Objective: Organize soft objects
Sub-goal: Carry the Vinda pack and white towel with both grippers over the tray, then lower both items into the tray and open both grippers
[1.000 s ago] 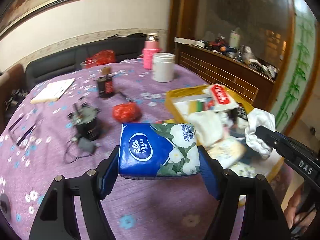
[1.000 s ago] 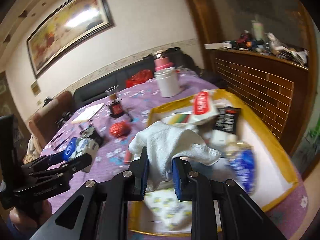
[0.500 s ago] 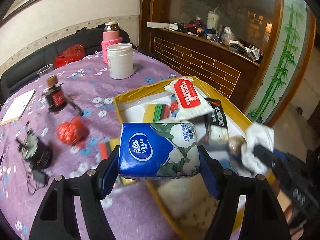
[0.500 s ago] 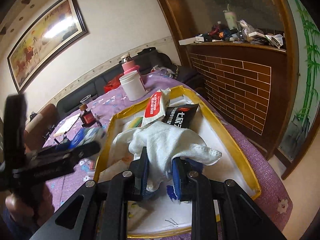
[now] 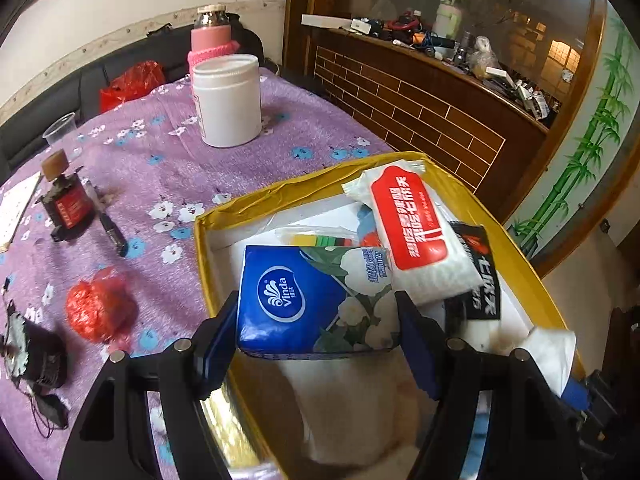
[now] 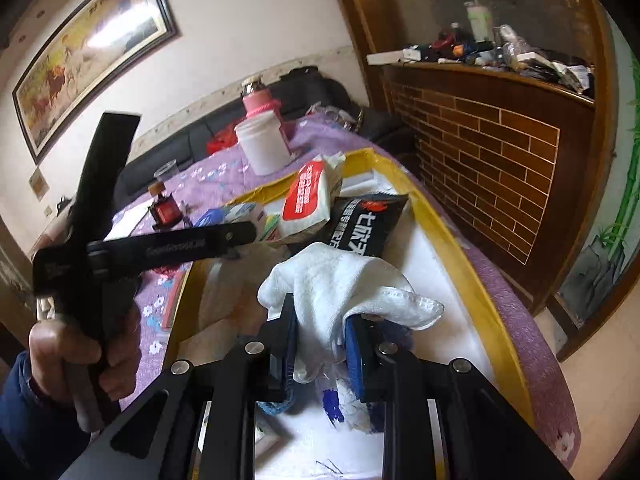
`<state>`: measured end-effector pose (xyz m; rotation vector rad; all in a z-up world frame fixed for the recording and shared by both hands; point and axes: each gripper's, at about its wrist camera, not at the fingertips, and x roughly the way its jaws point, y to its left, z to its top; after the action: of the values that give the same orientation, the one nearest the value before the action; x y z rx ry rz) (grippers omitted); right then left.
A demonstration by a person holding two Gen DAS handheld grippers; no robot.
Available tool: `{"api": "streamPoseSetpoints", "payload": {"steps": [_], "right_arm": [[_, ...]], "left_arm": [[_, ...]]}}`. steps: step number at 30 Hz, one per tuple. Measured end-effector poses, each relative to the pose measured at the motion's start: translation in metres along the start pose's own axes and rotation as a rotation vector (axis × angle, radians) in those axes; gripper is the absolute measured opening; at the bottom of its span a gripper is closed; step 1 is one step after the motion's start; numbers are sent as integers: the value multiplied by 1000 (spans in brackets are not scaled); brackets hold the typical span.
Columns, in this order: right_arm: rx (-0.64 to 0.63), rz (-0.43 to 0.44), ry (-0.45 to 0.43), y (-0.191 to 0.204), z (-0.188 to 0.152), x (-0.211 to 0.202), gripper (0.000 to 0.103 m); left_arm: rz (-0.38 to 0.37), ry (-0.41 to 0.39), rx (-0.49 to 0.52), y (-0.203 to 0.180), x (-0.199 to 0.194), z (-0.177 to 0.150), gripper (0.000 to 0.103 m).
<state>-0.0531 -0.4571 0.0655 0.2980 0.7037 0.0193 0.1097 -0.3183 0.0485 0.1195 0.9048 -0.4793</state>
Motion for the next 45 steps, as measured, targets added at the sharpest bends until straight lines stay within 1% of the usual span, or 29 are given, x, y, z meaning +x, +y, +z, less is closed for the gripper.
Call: {"api": "streamPoseSetpoints", "payload": {"steps": [6, 14, 19, 31, 35, 39, 45], "right_arm": [[-13, 6, 51, 3, 4, 17, 24], [-17, 4, 119, 3, 5, 38, 24], [-13, -5, 146, 1, 2, 48, 24], [-25, -31, 149, 5, 1, 50, 24], [-25, -40, 145, 6, 0, 49, 24], [-24, -53, 142, 6, -1, 45, 25], [-16, -56, 126, 7, -1, 36, 29]], "left_arm": [[-15, 31, -13, 2, 17, 6, 72], [-22, 26, 1, -1, 23, 5, 72], [1, 15, 28, -5, 22, 5, 72], [101, -75, 136, -26, 6, 0, 74], [124, -108, 177, -33, 1, -2, 78], [150, -139, 210, -40, -4, -4, 80], [164, -170, 226, -46, -11, -7, 84]]}}
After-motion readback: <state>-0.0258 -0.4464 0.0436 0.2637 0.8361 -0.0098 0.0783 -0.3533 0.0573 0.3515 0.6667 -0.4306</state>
